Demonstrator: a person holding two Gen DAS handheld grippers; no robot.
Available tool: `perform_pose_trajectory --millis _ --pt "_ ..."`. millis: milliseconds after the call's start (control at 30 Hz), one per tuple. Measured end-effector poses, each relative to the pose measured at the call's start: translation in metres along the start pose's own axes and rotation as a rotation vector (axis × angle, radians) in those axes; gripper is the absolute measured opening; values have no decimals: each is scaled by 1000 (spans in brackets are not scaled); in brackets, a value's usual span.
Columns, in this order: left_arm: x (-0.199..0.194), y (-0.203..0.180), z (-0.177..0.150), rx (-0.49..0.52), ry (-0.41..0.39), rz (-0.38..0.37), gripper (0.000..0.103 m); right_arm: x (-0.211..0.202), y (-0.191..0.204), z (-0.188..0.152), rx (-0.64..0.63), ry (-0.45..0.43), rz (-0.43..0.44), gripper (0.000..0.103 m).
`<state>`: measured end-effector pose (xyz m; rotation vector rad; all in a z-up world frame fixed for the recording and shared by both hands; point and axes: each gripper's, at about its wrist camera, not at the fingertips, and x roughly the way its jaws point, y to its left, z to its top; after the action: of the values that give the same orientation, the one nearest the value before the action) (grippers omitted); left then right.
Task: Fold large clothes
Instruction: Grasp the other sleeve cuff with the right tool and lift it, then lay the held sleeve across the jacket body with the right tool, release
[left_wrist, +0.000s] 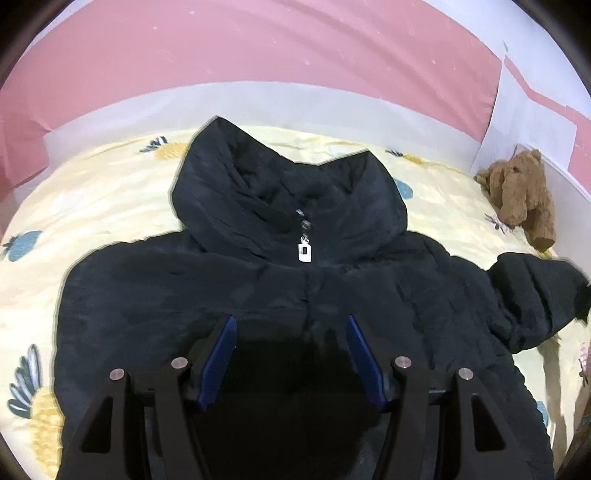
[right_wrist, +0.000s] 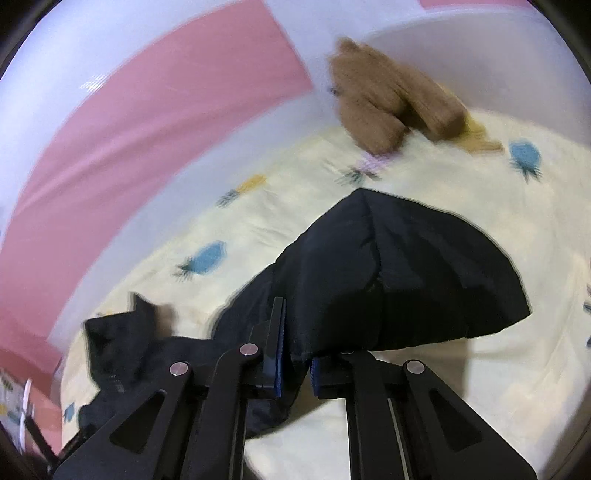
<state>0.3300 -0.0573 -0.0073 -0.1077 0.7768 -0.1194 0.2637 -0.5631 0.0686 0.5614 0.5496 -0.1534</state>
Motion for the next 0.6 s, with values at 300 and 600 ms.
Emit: perform_pose_trajectory --millis 300,600 --pt "-58 49 0 -51 -43 47 61 -28 151 -14 -225 1 210 10" --pt "-88 104 -17 -134 -75 80 61 23 241 -100 -364 164 332 10"
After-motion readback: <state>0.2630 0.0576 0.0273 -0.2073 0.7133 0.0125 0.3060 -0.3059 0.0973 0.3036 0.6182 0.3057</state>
